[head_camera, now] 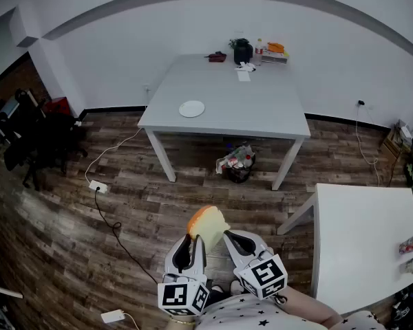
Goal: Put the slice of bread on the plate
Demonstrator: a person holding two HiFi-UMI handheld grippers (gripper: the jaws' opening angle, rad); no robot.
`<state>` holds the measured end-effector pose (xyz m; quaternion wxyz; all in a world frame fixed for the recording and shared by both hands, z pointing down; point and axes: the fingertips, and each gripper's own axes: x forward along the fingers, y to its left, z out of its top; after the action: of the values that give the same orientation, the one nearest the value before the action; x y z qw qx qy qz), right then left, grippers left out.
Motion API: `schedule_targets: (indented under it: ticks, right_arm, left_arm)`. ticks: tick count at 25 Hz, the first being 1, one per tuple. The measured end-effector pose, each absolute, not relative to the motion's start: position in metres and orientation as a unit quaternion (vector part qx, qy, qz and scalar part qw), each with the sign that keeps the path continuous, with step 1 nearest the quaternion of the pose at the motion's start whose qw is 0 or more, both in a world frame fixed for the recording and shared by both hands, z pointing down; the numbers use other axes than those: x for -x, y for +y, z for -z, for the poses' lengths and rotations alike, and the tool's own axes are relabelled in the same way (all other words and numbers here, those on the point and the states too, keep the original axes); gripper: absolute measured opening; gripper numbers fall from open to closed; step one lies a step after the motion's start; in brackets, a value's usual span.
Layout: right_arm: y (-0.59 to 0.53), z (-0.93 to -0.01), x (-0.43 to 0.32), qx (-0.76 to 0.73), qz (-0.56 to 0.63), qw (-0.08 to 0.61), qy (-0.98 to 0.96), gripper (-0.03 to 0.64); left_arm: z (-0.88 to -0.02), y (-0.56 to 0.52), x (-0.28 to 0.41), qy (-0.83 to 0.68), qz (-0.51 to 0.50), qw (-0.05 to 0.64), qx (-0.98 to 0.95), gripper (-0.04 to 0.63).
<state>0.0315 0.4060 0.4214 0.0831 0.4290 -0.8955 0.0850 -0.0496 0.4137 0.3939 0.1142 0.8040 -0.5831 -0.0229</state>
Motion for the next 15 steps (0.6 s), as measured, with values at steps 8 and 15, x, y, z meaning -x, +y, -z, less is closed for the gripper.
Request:
schedule_targets:
  ticks: [8,15]
  right_arm:
    - [0.406,-0.419,-0.010,-0.425,-0.078,0.089,-0.897,-0.002]
    - [0.406,-0.422,0.008,-0.429,-0.075,0.087,-0.896,-0.002]
  left_arm:
    - [-0.391,0.412,0.071,-0.581,0.032,0.116,-0.805,0.087]
    - [-0.400,0.414,0.094,-0.585,0.034,0.119,-0.802,0.087]
